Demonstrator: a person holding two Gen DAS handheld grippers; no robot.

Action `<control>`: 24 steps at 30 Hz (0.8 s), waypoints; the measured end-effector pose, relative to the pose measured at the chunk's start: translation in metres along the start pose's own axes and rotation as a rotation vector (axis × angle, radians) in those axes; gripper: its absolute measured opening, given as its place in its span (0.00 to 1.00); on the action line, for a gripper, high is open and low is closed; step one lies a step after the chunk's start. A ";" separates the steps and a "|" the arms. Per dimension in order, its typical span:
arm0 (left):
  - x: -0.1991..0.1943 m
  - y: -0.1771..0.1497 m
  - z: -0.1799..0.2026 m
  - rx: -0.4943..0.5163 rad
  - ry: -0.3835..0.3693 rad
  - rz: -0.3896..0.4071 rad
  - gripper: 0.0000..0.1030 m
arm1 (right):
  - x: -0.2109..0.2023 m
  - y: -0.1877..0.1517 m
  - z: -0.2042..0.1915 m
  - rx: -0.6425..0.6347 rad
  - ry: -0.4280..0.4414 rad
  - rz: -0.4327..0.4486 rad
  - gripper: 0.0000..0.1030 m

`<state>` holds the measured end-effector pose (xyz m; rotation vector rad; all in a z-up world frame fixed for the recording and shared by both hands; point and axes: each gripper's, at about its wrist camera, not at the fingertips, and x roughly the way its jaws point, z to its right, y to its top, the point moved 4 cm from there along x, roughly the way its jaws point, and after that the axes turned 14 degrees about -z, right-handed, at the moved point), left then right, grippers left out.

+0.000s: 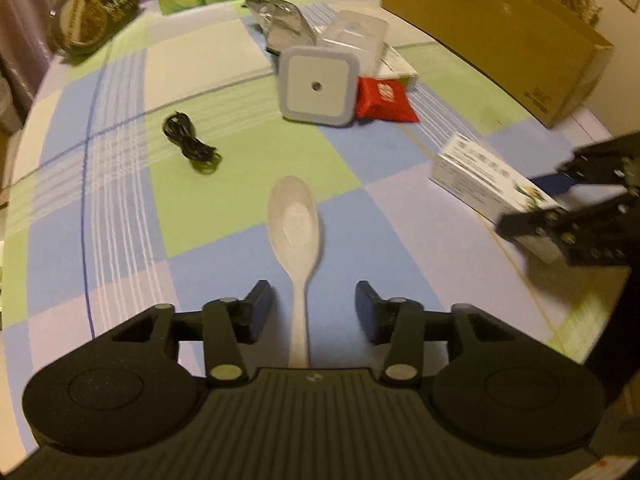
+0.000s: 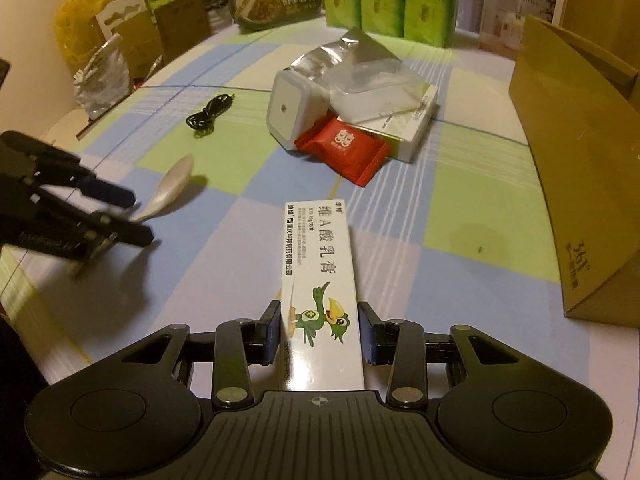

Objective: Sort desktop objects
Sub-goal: 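Carry the spoon and ointment box with both tools to the cardboard box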

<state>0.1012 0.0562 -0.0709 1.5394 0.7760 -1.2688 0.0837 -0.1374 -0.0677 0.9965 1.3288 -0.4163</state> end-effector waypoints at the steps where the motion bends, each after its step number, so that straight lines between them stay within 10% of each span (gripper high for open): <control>1: 0.002 0.002 -0.001 -0.005 0.013 0.012 0.46 | 0.000 -0.001 0.001 -0.001 0.004 0.006 0.50; 14: 0.011 0.020 0.000 -0.002 0.092 0.117 0.45 | 0.004 0.001 0.005 -0.011 0.031 0.062 0.56; 24: 0.011 0.023 0.012 0.014 0.073 0.112 0.26 | 0.006 0.004 0.002 -0.033 0.034 0.082 0.56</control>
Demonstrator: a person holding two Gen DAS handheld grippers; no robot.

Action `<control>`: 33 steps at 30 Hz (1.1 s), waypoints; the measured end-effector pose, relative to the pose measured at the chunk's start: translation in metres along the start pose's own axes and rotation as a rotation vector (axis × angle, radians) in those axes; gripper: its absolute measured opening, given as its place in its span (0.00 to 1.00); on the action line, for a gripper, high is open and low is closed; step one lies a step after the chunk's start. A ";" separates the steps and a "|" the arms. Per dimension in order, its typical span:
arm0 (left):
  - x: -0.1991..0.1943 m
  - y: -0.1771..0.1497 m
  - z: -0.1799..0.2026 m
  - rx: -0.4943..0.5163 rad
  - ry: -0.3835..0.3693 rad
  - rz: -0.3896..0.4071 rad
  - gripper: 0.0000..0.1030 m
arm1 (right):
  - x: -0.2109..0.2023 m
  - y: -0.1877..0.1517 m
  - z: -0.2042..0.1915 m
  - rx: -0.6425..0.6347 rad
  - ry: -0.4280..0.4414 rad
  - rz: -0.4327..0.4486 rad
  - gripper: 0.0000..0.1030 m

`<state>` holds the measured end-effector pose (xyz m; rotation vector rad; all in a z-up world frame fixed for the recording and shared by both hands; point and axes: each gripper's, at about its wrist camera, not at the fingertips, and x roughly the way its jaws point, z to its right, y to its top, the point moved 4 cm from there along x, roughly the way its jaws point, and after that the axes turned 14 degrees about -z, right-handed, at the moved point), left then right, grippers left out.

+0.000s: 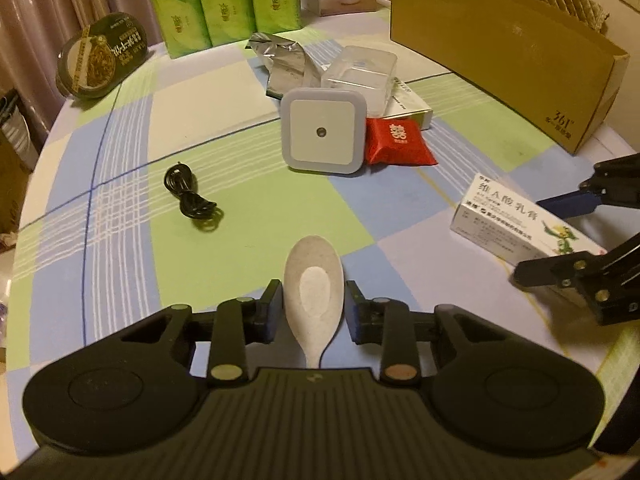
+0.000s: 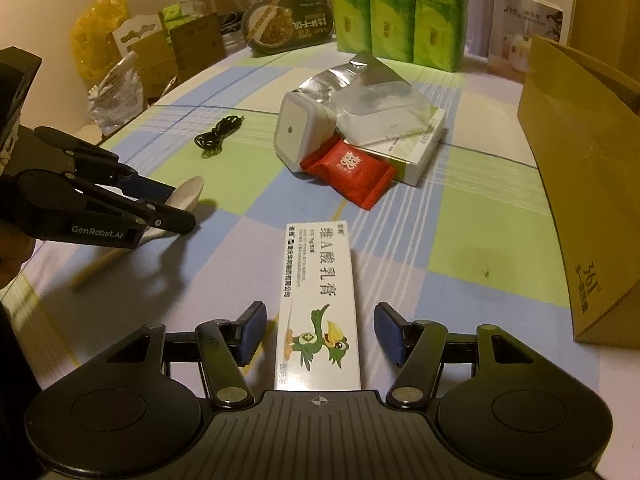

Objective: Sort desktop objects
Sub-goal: 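Carry the spoon and ointment box with both tools to the cardboard box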

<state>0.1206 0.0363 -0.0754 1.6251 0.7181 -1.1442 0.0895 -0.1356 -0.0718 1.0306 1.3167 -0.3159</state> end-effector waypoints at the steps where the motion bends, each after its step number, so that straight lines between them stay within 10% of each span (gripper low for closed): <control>1: -0.001 0.000 0.001 0.000 -0.001 0.003 0.26 | 0.000 0.000 0.000 -0.001 0.002 0.001 0.56; 11: -0.016 0.002 0.011 -0.035 -0.033 0.019 0.26 | 0.004 0.005 0.000 -0.009 -0.008 0.006 0.35; 33: -0.057 0.035 0.059 0.028 -0.050 0.085 0.26 | -0.067 0.009 0.027 0.074 -0.062 0.140 0.34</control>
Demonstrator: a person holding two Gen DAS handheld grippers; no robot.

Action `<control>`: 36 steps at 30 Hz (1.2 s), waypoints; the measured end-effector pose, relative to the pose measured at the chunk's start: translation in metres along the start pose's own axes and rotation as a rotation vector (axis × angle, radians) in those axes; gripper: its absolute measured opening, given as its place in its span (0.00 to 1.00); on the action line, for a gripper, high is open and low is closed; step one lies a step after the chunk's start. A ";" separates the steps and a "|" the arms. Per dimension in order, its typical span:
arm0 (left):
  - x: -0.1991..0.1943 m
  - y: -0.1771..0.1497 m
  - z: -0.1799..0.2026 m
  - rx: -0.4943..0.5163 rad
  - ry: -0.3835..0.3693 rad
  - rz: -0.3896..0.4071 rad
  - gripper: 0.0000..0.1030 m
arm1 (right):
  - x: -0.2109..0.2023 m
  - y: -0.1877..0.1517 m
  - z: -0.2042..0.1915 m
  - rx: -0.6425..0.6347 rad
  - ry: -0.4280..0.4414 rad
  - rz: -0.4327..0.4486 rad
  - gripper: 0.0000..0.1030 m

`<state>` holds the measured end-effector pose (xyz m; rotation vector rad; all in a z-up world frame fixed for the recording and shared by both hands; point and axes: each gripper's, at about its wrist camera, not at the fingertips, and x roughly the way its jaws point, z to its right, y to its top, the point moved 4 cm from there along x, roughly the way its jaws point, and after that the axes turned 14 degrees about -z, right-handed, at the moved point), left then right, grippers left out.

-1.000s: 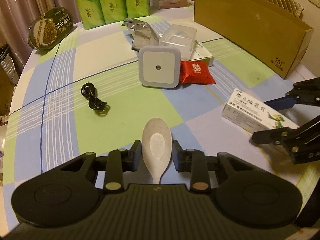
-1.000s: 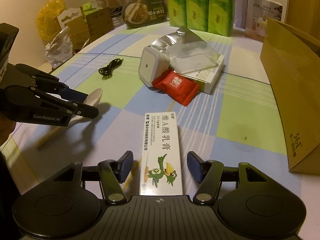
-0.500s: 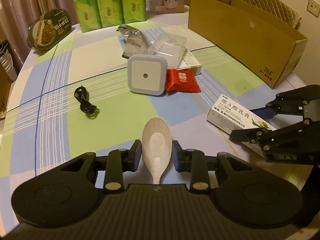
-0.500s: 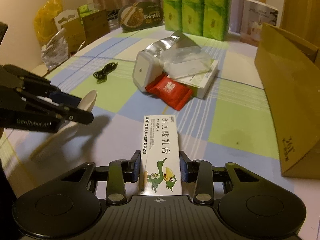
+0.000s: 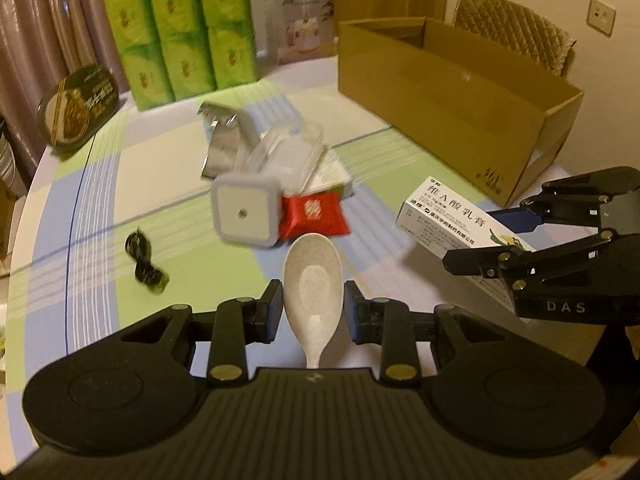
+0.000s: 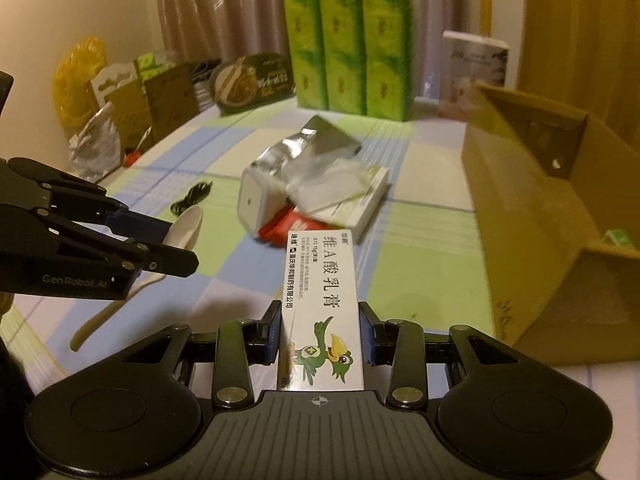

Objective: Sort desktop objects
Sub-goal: 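Carry the spoon and ointment box with both tools to the cardboard box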

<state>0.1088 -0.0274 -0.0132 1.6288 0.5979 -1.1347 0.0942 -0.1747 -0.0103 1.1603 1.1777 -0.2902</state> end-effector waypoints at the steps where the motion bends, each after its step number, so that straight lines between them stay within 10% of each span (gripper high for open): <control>1: -0.002 0.003 0.003 0.005 -0.003 0.005 0.26 | -0.005 0.001 0.003 0.003 -0.005 0.008 0.34; 36: -0.038 0.160 0.111 0.114 -0.174 0.243 0.26 | -0.129 0.072 0.121 0.076 -0.198 0.184 0.34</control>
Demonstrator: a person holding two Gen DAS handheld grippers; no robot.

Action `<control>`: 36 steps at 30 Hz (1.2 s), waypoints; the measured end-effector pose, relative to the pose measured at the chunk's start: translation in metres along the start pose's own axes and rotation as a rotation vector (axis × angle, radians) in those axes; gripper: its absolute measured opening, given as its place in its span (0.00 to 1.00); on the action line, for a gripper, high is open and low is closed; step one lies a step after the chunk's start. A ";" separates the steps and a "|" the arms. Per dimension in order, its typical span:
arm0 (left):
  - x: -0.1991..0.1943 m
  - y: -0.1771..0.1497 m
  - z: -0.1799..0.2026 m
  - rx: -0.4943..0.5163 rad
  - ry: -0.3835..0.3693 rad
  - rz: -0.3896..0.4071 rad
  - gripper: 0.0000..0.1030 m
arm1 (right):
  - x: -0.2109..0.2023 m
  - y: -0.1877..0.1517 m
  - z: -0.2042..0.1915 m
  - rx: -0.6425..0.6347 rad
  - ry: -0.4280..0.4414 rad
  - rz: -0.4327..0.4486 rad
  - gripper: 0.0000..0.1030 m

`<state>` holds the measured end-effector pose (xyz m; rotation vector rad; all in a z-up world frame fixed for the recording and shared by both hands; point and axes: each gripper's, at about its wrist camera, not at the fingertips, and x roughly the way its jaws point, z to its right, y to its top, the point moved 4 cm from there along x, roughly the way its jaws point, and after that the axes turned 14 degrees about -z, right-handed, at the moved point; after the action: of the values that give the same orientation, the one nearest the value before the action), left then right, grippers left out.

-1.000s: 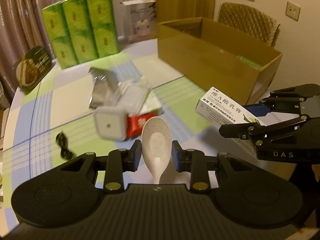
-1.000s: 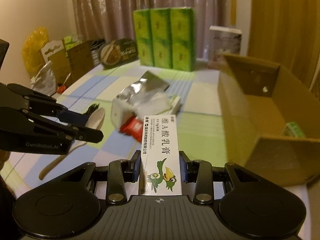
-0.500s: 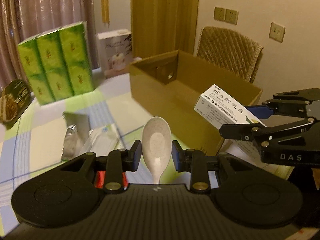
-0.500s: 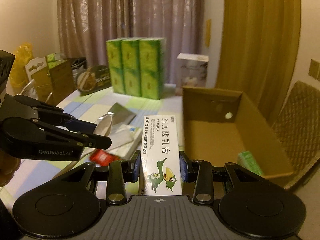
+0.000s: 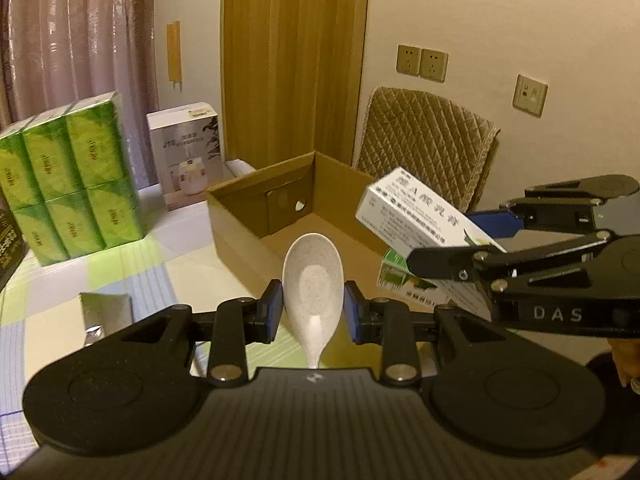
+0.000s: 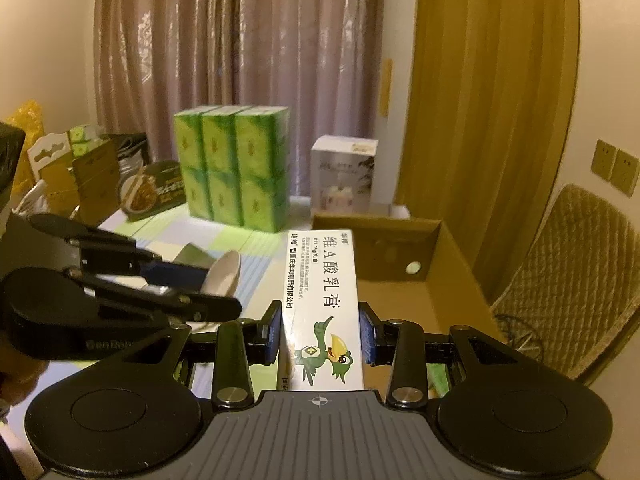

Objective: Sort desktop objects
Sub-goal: 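Carry the spoon and ointment box with both tools to the cardboard box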

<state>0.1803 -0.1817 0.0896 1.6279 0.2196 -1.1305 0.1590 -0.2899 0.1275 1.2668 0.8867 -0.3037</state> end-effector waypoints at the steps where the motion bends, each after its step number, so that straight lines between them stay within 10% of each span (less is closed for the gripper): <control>1: 0.002 0.004 0.001 0.000 -0.004 0.001 0.26 | 0.000 0.002 0.005 0.004 -0.004 0.001 0.34; 36: 0.101 0.089 0.017 -0.112 -0.175 0.004 0.26 | 0.080 0.003 0.117 0.116 -0.040 -0.102 0.34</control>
<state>0.2817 -0.2707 0.0731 1.4216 0.1630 -1.2292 0.2600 -0.3749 0.0753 1.3204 0.9112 -0.4654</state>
